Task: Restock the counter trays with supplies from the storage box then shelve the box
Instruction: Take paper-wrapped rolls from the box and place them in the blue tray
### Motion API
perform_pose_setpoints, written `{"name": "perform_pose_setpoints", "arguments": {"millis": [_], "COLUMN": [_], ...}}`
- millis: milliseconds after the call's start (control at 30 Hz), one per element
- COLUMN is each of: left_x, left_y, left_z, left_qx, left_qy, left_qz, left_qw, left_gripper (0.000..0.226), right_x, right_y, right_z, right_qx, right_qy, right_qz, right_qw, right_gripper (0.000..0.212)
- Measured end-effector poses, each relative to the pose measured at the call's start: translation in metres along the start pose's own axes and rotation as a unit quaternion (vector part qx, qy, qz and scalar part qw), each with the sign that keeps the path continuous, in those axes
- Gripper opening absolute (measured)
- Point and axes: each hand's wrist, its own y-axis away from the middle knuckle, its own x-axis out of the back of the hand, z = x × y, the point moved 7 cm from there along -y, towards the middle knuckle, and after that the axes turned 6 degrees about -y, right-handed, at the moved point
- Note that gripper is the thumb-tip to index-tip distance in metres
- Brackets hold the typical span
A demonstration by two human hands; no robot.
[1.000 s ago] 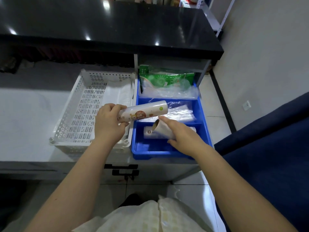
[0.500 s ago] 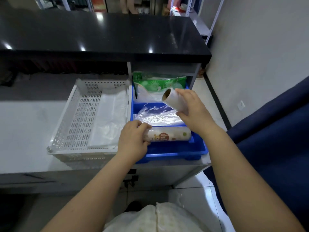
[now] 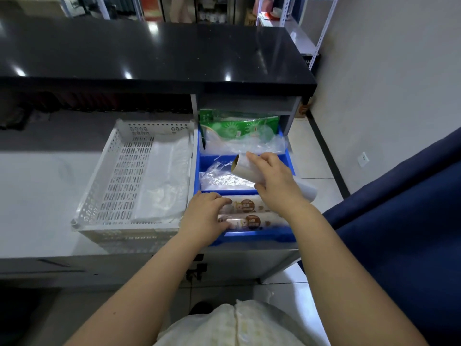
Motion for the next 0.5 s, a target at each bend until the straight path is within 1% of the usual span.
{"name": "perform_pose_setpoints", "arguments": {"millis": [100, 233, 333, 500], "left_x": [0.026, 0.06, 0.07, 0.06], "left_y": [0.001, -0.002, -0.001, 0.007], "left_z": [-0.019, -0.052, -0.065, -0.069], "left_qx": [0.038, 0.103, 0.132, 0.162], "left_qy": [0.016, 0.001, -0.003, 0.0], "left_qz": [0.057, 0.109, 0.123, 0.113], "left_qw": [0.998, 0.989, 0.984, 0.98], "left_gripper": [0.049, 0.045, 0.044, 0.042], "right_x": [-0.006, -0.034, -0.06, -0.085], "right_y": [-0.003, -0.001, 0.011, 0.03], "right_z": [-0.007, -0.031, -0.04, -0.032], "right_qx": [0.017, 0.072, 0.107, 0.118], "right_qy": [0.008, 0.083, 0.146, 0.161], "right_qz": [-0.039, -0.12, -0.176, -0.229], "right_qw": [0.999, 0.987, 0.967, 0.953], "right_gripper": [0.072, 0.077, 0.083, 0.083]}}
